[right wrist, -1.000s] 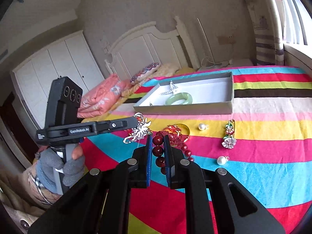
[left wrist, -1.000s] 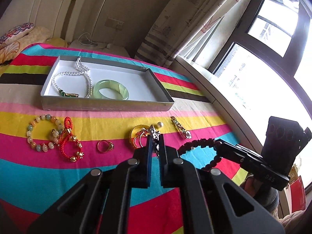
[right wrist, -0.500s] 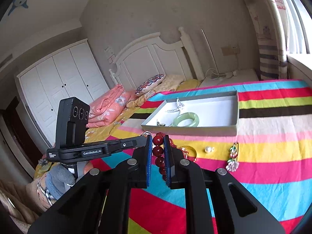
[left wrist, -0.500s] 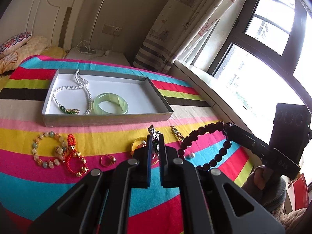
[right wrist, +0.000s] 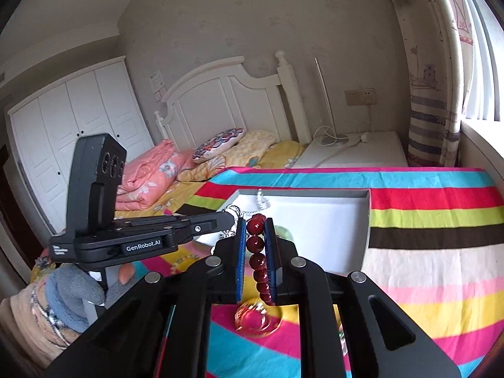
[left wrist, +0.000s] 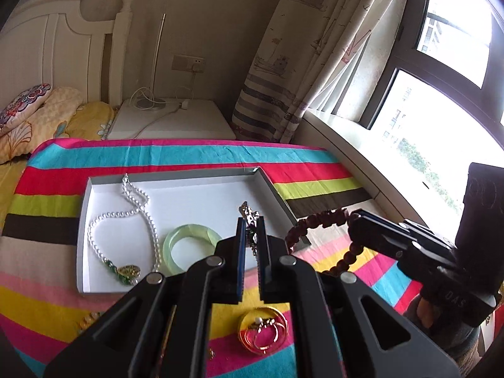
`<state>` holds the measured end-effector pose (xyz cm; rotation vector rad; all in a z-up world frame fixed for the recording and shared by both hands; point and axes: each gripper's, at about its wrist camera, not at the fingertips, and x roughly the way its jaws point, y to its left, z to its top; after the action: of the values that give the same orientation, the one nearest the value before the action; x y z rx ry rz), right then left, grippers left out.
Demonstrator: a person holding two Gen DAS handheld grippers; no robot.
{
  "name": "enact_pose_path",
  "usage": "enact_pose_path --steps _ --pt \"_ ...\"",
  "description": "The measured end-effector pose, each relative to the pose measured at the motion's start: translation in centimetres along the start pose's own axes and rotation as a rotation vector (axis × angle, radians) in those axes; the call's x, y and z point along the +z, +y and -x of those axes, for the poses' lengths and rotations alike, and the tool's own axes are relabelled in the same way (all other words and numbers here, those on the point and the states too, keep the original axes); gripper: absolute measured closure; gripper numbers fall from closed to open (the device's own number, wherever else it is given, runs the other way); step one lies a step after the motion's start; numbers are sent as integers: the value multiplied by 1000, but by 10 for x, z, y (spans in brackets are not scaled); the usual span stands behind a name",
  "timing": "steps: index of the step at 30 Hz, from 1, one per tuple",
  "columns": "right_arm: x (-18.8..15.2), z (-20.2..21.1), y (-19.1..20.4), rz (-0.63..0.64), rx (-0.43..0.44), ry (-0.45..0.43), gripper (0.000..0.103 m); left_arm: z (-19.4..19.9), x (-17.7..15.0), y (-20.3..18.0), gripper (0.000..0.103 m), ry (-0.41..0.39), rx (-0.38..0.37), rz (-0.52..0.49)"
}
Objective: Organize jewelry
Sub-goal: 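Carry the red bracelet into the box with the right tool while the left carries the silver brooch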
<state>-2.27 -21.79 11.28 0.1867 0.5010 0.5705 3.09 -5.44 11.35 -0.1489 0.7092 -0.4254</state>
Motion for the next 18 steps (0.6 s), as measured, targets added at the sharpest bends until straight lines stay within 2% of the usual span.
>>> enact_pose_path --steps 7,16,18 --pt "22 -51 -26 -12 -98 58 90 -53 34 10 97 44 68 31" --pt "40 -103 -49 -3 -182 131 89 -110 48 33 97 97 158 90" --pt "42 -110 -51 1 -175 150 89 -116 49 40 81 108 160 120"
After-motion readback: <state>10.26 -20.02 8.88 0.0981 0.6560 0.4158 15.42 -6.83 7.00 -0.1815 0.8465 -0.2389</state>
